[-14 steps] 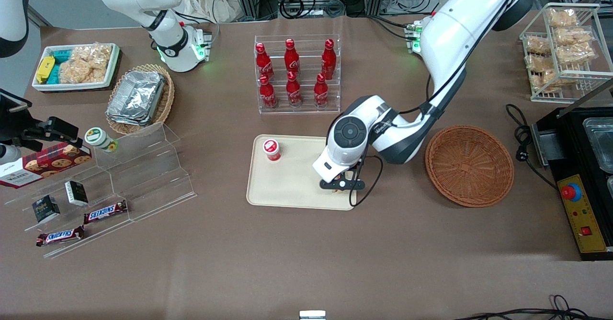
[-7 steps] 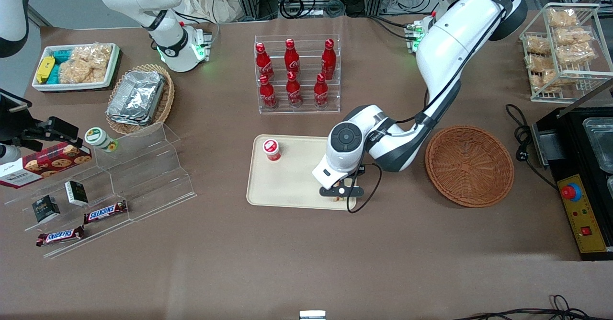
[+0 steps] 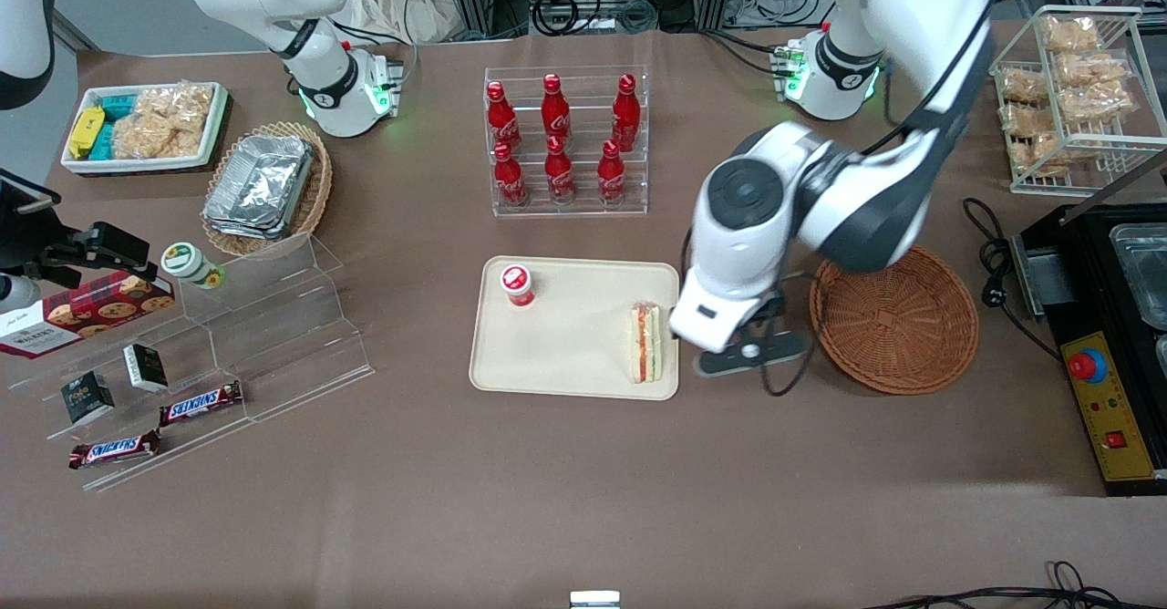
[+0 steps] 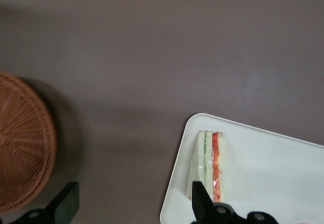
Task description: Place sandwich from basket to tray
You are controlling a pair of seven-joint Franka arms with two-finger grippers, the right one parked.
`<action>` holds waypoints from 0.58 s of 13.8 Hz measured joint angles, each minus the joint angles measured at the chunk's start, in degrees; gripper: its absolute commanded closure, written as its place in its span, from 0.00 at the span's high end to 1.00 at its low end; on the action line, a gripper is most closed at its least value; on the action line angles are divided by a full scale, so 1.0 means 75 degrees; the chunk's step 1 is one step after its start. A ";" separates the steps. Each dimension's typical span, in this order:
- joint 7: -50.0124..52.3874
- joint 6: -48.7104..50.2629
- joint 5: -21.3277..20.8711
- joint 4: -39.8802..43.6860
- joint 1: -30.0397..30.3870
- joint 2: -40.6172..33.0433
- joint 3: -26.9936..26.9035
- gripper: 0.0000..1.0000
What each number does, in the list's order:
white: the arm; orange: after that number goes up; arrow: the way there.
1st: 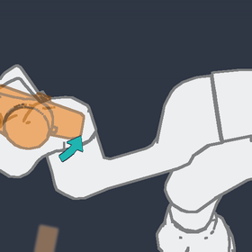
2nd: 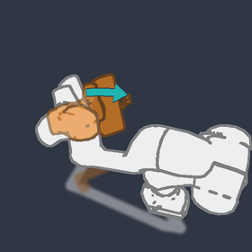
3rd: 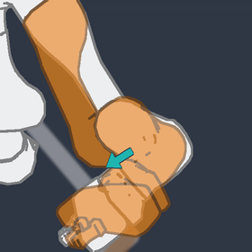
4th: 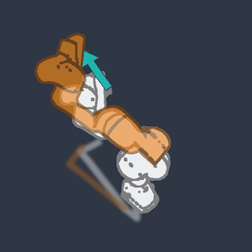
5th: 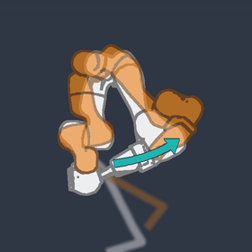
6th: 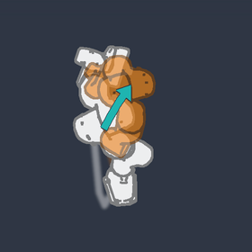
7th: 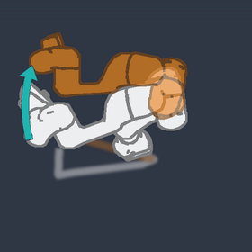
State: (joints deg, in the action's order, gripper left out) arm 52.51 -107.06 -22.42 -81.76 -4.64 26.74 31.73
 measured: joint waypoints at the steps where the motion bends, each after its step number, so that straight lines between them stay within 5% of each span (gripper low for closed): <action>1: -0.0415 0.0094 0.0407 -0.0097 0.0294 -0.0395 -0.0019 1.00; 5: -0.2960 0.0428 0.1912 -0.0872 0.0735 -0.1914 -0.1391 1.00; 8: -0.5097 0.0527 0.2528 -0.1564 0.0636 -0.2761 -0.2790 1.00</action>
State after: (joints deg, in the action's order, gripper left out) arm 14.29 -103.10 -3.46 -93.48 0.12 6.04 10.80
